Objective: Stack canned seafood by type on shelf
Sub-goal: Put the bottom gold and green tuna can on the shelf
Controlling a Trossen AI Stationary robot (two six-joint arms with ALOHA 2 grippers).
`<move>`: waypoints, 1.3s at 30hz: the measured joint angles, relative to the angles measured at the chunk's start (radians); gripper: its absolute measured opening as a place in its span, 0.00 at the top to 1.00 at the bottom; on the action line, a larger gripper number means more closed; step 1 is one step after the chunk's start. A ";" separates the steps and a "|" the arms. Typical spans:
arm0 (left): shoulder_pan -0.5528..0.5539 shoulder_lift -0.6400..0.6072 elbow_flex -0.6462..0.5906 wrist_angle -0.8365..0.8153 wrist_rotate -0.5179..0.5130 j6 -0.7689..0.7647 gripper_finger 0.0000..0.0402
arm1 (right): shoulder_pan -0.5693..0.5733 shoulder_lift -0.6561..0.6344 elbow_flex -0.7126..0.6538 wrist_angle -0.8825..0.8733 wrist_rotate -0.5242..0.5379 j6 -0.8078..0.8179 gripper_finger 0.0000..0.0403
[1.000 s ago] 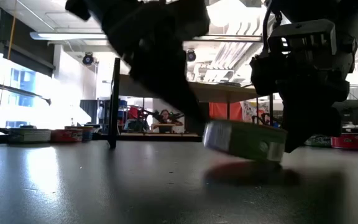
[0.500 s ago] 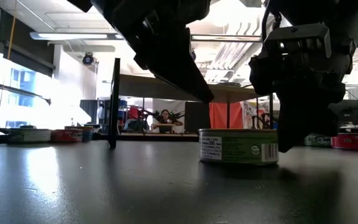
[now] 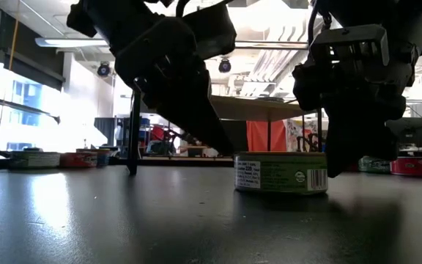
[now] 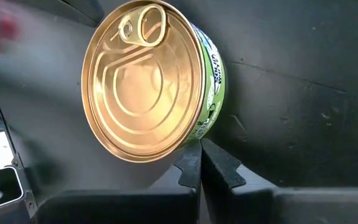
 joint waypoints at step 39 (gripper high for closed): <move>0.019 0.071 -0.007 0.117 0.019 0.099 1.00 | 0.023 -0.134 0.072 -0.012 0.076 0.015 1.00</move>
